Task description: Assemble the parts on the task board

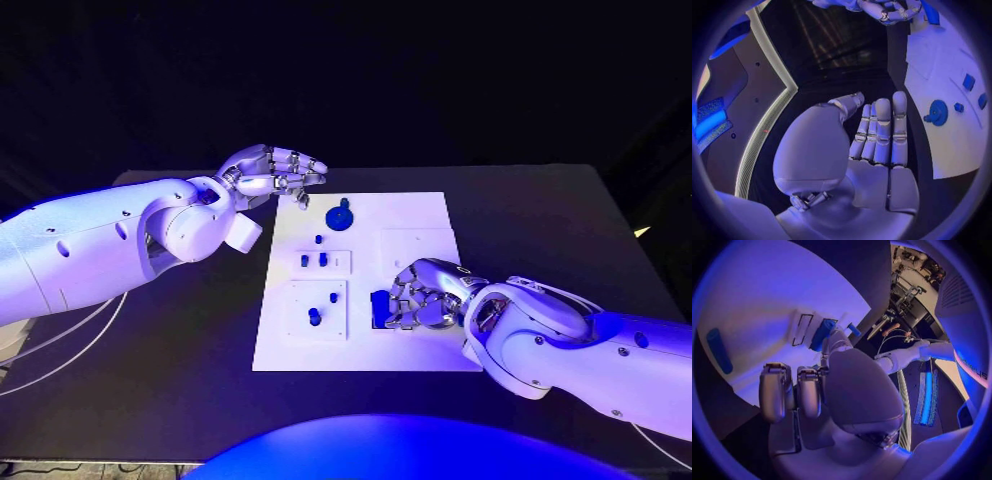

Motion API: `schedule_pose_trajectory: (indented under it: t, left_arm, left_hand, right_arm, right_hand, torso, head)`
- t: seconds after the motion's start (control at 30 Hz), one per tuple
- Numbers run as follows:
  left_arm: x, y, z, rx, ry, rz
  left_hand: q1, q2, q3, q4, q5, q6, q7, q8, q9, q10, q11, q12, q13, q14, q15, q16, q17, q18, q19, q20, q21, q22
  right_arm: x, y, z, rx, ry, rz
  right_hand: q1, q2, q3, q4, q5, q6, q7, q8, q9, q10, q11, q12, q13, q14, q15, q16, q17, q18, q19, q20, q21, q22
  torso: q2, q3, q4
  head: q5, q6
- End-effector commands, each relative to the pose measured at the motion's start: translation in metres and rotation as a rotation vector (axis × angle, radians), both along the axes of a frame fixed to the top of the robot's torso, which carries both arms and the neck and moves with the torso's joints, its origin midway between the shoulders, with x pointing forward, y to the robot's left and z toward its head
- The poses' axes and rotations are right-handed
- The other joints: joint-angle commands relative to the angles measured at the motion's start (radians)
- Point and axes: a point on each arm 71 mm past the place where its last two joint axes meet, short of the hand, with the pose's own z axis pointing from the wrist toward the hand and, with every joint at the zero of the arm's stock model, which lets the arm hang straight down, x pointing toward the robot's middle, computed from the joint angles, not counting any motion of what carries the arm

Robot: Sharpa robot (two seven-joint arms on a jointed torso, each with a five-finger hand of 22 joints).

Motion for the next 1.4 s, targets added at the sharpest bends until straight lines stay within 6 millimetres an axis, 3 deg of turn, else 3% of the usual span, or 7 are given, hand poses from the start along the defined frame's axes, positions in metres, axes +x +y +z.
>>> schedule_pose_trajectory:
  t: [0.03,0.3,0.43,0.6,0.7,0.97,1.4]
  left_arm:
    - [-0.0007,-0.0018,0.0008,-0.013,0.002,-0.016]
    - [-0.0008,-0.001,0.0008,-0.012,0.002,-0.014]
    - [-0.0009,-0.0006,0.0008,-0.012,0.002,-0.013]
    - [-0.0009,-0.0005,0.0007,-0.011,0.003,-0.013]
    - [-0.0009,-0.0005,0.0007,-0.011,0.004,-0.013]
    - [-0.0009,-0.0002,0.0006,-0.01,0.004,-0.013]
    - [-0.0006,-0.0012,0.0005,-0.011,0.004,-0.015]
  left_hand:
    - [-0.003,0.011,0.0,0.004,0.006,-0.006,0.005,0.001,0.0,-0.005,-0.001,0.002,-0.001,-0.001,0.003,-0.005,-0.001,0.007,0.005,-0.001,-0.005,-0.001]
    - [-0.003,0.011,0.0,0.004,0.006,-0.006,0.005,0.001,0.0,-0.005,-0.001,0.002,-0.001,-0.001,0.003,-0.005,-0.001,0.007,0.005,-0.001,-0.005,-0.001]
    - [-0.003,0.011,0.0,0.004,0.006,-0.006,0.005,0.001,0.0,-0.005,-0.001,0.002,-0.001,-0.001,0.003,-0.005,-0.001,0.007,0.005,-0.001,-0.005,-0.001]
    - [-0.003,0.011,0.0,0.004,0.006,-0.006,0.005,0.001,0.0,-0.005,-0.001,0.002,-0.001,-0.001,0.003,-0.005,-0.001,0.007,0.005,-0.001,-0.005,-0.001]
    - [-0.003,0.011,0.0,0.004,0.006,-0.006,0.005,0.001,0.0,-0.005,-0.001,0.002,-0.001,-0.001,0.003,-0.005,-0.001,0.007,0.005,-0.001,-0.005,-0.001]
    - [-0.003,0.011,0.0,0.004,0.006,-0.006,0.005,0.001,0.0,-0.005,-0.001,0.002,-0.001,-0.001,0.003,-0.005,-0.001,0.007,0.005,-0.001,-0.005,-0.001]
    - [-0.003,0.011,0.0,0.005,0.006,-0.006,0.005,0.001,0.0,-0.006,-0.001,0.003,-0.002,-0.001,0.003,-0.005,-0.001,0.007,0.006,-0.001,-0.007,-0.002]
  right_arm:
    - [0.0013,-0.0011,0.001,-0.036,-0.037,0.007]
    - [0.0004,-0.0009,0.001,-0.031,-0.036,0.021]
    - [-0.0008,0.0008,0.0008,-0.019,-0.024,0.038]
    - [-0.0018,0.0026,0.0007,-0.006,-0.015,0.055]
    - [-0.002,0.0025,0.0008,-0.001,-0.013,0.059]
    - [-0.0016,0.0012,0.0017,0.01,-0.02,0.048]
    - [0.0032,0.0034,0.0003,-0.02,-0.06,0.03]
  right_hand:
    - [0.055,0.042,0.01,0.0,0.004,0.007,0.001,-0.008,-0.002,0.079,-0.016,0.002,0.215,0.091,-0.006,-0.003,0.208,-0.013,0.07,-0.007,0.006,0.23]
    - [0.048,0.034,0.018,0.004,0.006,0.012,0.003,-0.011,-0.005,0.08,-0.014,0.003,0.216,0.091,-0.005,-0.003,0.209,-0.014,0.071,-0.007,0.008,0.23]
    - [0.006,0.012,0.027,0.005,0.001,0.02,0.005,-0.013,-0.007,0.079,-0.012,0.002,0.216,0.091,-0.003,-0.003,0.209,-0.013,0.07,-0.005,0.005,0.23]
    - [-0.101,-0.036,0.027,0.005,-0.082,0.021,0.01,0.001,0.008,0.079,-0.008,-0.001,0.214,0.091,0.001,-0.003,0.209,-0.013,0.071,-0.001,0.004,0.23]
    - [-0.126,-0.048,0.024,0.005,-0.083,0.019,0.011,0.005,0.013,0.079,-0.007,-0.001,0.214,0.091,0.002,-0.003,0.209,-0.013,0.071,0.0,0.002,0.23]
    - [-0.128,-0.045,0.028,0.005,-0.082,0.019,0.01,0.007,0.015,0.079,-0.007,0.0,0.215,0.091,0.002,-0.002,0.21,-0.013,0.071,0.0,0.003,0.23]
    - [-0.099,-0.016,0.063,-0.001,-0.081,0.013,0.003,0.011,0.021,0.082,-0.013,0.005,0.219,0.092,-0.003,-0.002,0.211,-0.013,0.072,-0.003,0.006,0.231]
  torso:
    - [0.0,-0.0002,-0.0003]
    - [0.0,-0.0006,0.0005]
    - [0.0,-0.0008,0.0005]
    - [0.0,-0.0007,0.0003]
    - [0.0,-0.0005,0.0005]
    - [0.001,0.0006,0.0004]
    - [0.0,0.0007,-0.0001]
  head:
    - [0.0,-0.001]
    - [-0.001,0.001]
    - [0.001,0.001]
    - [0.001,0.0]
    - [0.002,0.0]
    - [0.002,0.0]
    - [0.0,-0.001]
